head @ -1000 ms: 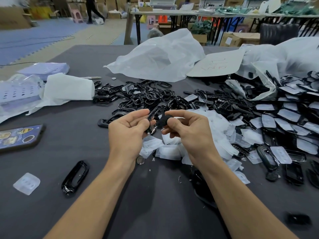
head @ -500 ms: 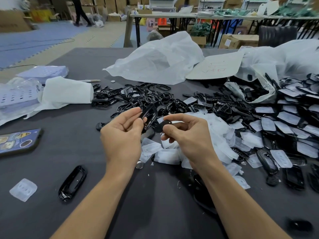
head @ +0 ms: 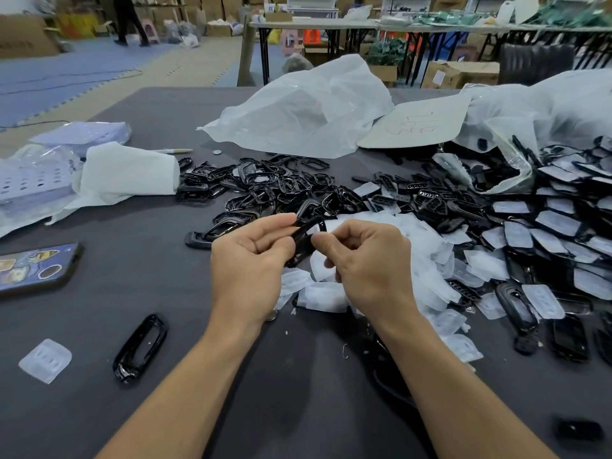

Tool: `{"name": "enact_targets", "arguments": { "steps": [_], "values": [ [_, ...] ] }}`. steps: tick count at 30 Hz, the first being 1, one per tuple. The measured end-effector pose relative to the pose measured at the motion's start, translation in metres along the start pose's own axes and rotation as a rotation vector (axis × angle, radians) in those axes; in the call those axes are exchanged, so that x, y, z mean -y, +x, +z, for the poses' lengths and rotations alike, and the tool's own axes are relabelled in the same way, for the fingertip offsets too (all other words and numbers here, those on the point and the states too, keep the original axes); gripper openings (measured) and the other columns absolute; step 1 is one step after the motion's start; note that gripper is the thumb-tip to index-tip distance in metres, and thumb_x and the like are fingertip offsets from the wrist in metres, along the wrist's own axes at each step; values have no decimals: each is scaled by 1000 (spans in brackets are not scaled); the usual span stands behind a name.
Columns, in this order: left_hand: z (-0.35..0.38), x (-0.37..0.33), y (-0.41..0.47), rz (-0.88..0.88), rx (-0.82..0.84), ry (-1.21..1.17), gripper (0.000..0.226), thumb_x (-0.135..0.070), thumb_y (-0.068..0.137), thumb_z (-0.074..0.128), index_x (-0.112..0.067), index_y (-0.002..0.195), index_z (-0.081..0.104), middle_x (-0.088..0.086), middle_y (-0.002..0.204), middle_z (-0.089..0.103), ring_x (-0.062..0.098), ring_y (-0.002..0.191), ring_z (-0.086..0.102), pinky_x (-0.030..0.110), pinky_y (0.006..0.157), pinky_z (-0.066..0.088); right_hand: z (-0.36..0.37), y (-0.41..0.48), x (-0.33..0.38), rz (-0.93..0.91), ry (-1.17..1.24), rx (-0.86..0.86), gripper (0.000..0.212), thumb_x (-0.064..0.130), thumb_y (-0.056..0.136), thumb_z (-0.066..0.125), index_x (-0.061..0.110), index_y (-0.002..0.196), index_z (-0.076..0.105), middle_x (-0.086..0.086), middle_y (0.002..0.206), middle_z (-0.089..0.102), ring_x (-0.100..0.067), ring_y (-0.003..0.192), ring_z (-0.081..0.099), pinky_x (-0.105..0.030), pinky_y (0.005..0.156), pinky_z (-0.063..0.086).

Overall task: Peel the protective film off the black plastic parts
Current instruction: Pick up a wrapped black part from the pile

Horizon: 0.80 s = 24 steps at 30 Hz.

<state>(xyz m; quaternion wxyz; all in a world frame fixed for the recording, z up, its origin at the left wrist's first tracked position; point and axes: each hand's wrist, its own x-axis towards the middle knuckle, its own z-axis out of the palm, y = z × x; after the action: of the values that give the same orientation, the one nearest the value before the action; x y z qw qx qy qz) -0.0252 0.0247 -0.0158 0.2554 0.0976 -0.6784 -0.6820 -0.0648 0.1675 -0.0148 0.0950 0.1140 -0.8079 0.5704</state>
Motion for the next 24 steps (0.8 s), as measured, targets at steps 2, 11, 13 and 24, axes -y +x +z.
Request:
{"name": "enact_targets", "arguments": {
  "steps": [2,11,13,24],
  "values": [
    [0,-1,0,-24,21,-26,45,13,85,68,-30,89,81,-6,83,81,1,84,75,10,74,53,0,0,0,-11,-65,-26,31,38,84,83,18,64,70,1,56,66,-20,53,61,-35,55,50],
    [-2,-4,0,-89,128,-111,42,12,85,70,-27,84,84,2,86,81,7,80,76,14,70,56,0,1,3,34,111,60,23,26,96,72,18,74,74,2,56,69,-12,43,55,-26,48,46],
    [-1,-4,-1,-79,152,-103,41,13,84,72,-26,87,84,4,88,82,12,82,78,17,72,57,-1,1,3,36,98,50,25,27,95,73,19,71,74,2,54,68,-8,41,53,-24,47,43],
    [4,-5,-4,-87,117,-47,46,22,76,73,-21,88,80,-1,85,81,10,81,79,16,68,58,-1,0,2,33,25,18,31,30,91,76,18,63,71,2,49,65,-4,39,51,-11,46,36]
  ]
}}
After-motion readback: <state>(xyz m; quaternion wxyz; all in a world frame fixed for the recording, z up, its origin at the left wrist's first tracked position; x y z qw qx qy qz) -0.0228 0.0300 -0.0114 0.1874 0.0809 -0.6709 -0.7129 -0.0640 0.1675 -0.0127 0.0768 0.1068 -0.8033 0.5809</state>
